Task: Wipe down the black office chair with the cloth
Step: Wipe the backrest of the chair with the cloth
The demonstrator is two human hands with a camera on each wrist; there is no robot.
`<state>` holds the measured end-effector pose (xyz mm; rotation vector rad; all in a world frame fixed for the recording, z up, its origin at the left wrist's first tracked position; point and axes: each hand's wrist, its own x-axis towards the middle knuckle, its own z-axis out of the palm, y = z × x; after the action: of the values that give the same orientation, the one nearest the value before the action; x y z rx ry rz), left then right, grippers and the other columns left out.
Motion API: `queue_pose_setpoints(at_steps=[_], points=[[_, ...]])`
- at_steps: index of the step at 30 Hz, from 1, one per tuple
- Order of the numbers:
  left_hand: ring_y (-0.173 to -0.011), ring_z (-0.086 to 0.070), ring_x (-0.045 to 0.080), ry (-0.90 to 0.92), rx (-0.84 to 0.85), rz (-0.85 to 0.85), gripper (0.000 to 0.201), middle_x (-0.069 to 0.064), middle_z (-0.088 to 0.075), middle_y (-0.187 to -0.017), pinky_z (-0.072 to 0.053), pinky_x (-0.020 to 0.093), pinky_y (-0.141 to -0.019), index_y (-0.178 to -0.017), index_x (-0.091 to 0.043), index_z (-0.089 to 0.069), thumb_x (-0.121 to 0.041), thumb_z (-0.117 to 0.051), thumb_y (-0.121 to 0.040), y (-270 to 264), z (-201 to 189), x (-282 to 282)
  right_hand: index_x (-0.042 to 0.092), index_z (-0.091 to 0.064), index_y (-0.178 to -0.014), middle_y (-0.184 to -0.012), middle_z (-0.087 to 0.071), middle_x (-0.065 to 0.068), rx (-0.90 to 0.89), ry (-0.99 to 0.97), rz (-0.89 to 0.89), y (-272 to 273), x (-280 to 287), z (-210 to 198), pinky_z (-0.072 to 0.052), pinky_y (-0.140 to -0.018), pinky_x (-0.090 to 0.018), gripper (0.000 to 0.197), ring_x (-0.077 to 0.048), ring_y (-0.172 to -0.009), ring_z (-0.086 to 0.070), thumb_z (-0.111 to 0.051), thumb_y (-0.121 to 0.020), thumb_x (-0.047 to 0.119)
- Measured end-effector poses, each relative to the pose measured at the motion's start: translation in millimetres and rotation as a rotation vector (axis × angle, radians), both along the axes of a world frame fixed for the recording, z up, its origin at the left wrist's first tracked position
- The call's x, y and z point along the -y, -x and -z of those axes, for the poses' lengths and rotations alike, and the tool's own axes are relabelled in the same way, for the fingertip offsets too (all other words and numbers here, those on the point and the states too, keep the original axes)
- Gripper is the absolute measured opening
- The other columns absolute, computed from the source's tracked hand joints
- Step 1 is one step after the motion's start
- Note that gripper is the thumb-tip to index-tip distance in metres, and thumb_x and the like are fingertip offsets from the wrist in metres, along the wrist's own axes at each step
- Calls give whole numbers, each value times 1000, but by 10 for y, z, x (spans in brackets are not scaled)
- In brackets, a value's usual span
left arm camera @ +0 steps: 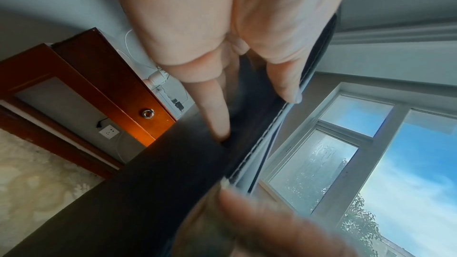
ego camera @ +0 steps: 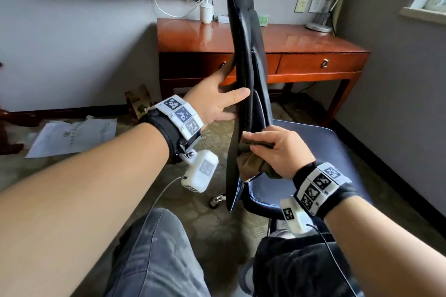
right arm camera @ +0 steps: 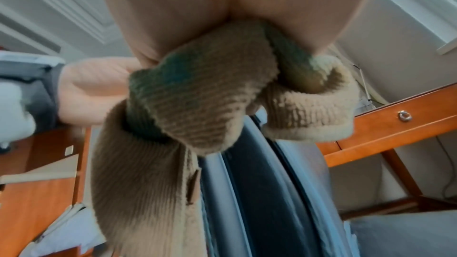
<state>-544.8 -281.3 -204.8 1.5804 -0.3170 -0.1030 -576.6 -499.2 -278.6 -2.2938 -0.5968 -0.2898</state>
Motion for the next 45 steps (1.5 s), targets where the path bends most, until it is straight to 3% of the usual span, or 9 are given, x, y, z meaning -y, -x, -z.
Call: queue_pose_setpoints(at_steps=[5,9,13,16,21,28,33,38,45], points=[[-102,-76,9,25,-37,-14,81,-20,-77,-108,-62,27,-73,-163,-41,-29,-3,-65,-102,-43,45,-13,37,-76,-119,-96,-67,14,52,89,-12,55,28,37,-52,-89,-22,33,-1,-92,-66,-77,-90,21],[-109,-76,18,14,-35,-30,81,-13,-78,-114,-64,42,-88,-161,-43,-33,-5,-69,-99,-32,30,2,33,-75,-124,-97,-65,9,238,52,-57,24,-97,-267,-50,-85,-18,34,-5,-90,-65,-75,-92,21],[-111,-75,22,33,-32,-25,79,-2,-77,-121,-63,45,-92,-161,-41,-35,-4,-69,-99,-4,5,6,32,-72,-129,-99,-61,3,382,208,-12,-71,-180,-243,-59,-75,-35,35,-19,-85,-66,-67,-95,25],[-116,-73,18,34,-11,-6,79,0,-66,-142,-63,44,-91,-162,-40,-34,-7,-70,-99,-1,9,10,33,-71,-129,-99,-59,4,378,255,-15,-63,-136,-24,-60,-69,-39,34,-23,-81,-66,-65,-96,27],[-125,-67,11,71,-2,-11,75,-3,-59,-150,-63,42,-90,-161,-37,-36,-11,-70,-100,-19,67,7,34,-71,-129,-97,-58,6,240,345,-25,9,-70,206,-60,-70,-42,34,-22,-81,-67,-69,-96,26],[-122,-70,17,46,2,-13,77,1,-61,-148,-61,43,-96,-161,-42,-33,-17,-73,-99,-24,99,3,30,-73,-127,-99,-64,1,334,151,-18,-17,-144,-107,-57,-80,-34,33,-19,-87,-66,-72,-95,22],[-111,-73,12,62,-29,-5,78,6,-68,-137,-61,27,-83,-161,-34,-34,1,-66,-99,-26,116,-10,34,-76,-122,-98,-63,10,184,106,21,-72,-124,259,-55,-87,-30,30,-11,-91,-65,-74,-94,22],[-103,-73,8,65,-59,10,80,-4,-71,-120,-61,25,-81,-163,-32,-30,8,-60,-100,-14,193,19,36,-75,-123,-96,-58,16,4,199,32,22,-76,579,-49,-88,-20,30,-11,-95,-66,-72,-95,24],[-111,-72,6,26,-64,-22,75,-14,-68,-132,-61,26,-83,-162,-36,-33,-2,-64,-102,36,294,70,34,-75,-125,-98,-63,10,188,37,18,66,-159,124,-47,-84,-14,33,-3,-89,-61,-73,-94,23]])
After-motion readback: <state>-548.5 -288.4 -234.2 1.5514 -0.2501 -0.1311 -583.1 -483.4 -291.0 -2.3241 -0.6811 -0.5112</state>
